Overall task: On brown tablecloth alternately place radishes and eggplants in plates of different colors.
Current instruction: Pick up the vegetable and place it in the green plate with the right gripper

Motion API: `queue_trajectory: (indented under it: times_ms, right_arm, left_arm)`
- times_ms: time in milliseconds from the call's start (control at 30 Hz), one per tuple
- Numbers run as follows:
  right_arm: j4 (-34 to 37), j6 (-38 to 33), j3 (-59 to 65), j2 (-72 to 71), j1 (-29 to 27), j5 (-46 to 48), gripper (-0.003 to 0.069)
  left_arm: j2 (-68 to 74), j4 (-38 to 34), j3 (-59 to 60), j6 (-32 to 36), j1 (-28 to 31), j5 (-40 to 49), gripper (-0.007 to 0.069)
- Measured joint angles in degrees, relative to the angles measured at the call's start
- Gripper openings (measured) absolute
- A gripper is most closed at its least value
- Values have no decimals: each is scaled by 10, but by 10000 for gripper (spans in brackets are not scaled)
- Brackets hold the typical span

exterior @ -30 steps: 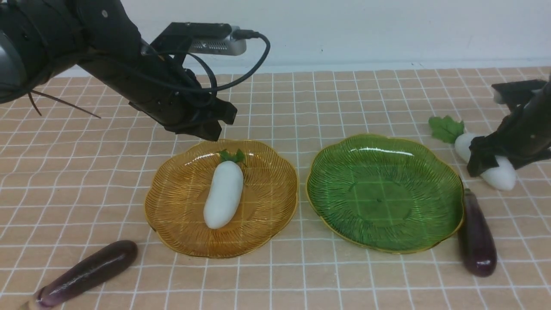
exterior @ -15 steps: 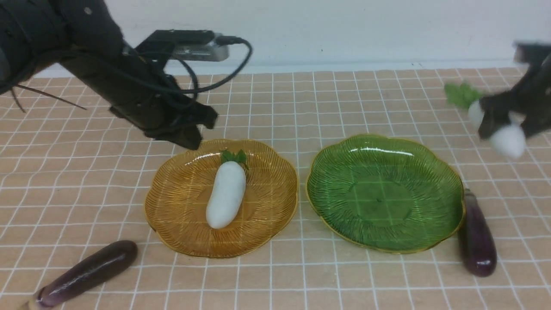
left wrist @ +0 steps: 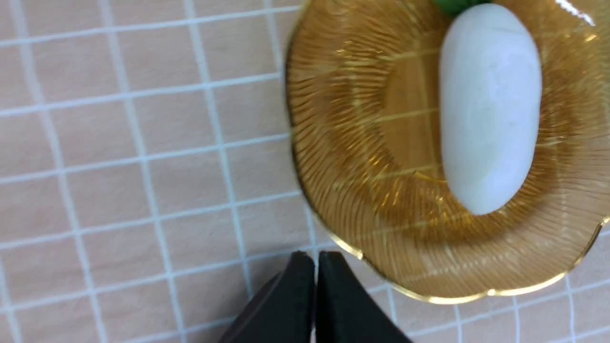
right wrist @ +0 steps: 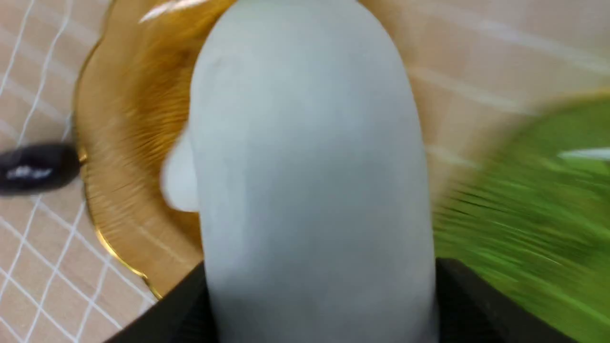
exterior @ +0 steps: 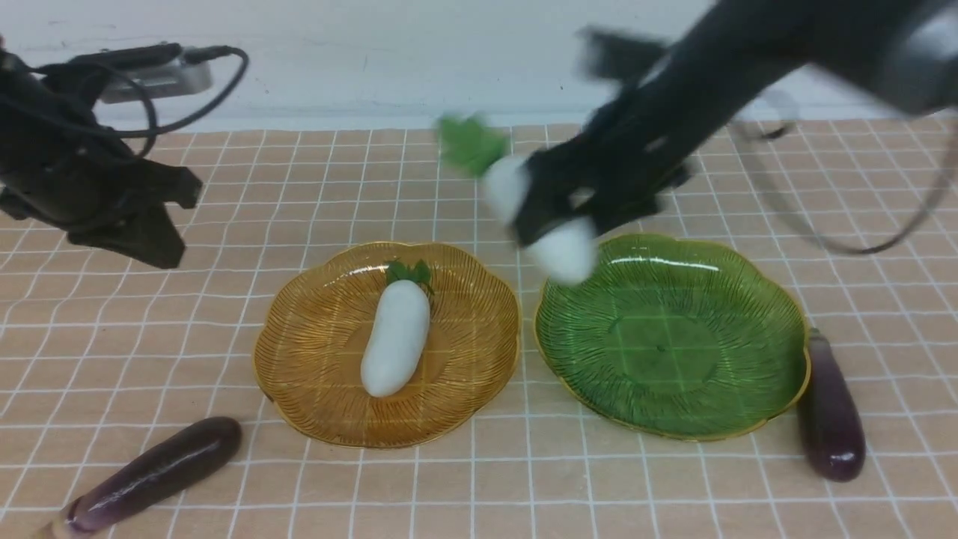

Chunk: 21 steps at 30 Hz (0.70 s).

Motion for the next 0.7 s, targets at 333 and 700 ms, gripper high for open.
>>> queue_trajectory:
  times_ms: [333, 700]
  right_arm:
    - [24, 99, -27, 158, 91, -103, 496]
    - [1, 124, -84, 103, 85, 12, 555]
  left_arm:
    - [-40, -3, 1, 12, 10, 24, -4]
    - [-69, -56, 1, 36, 10, 26, -4]
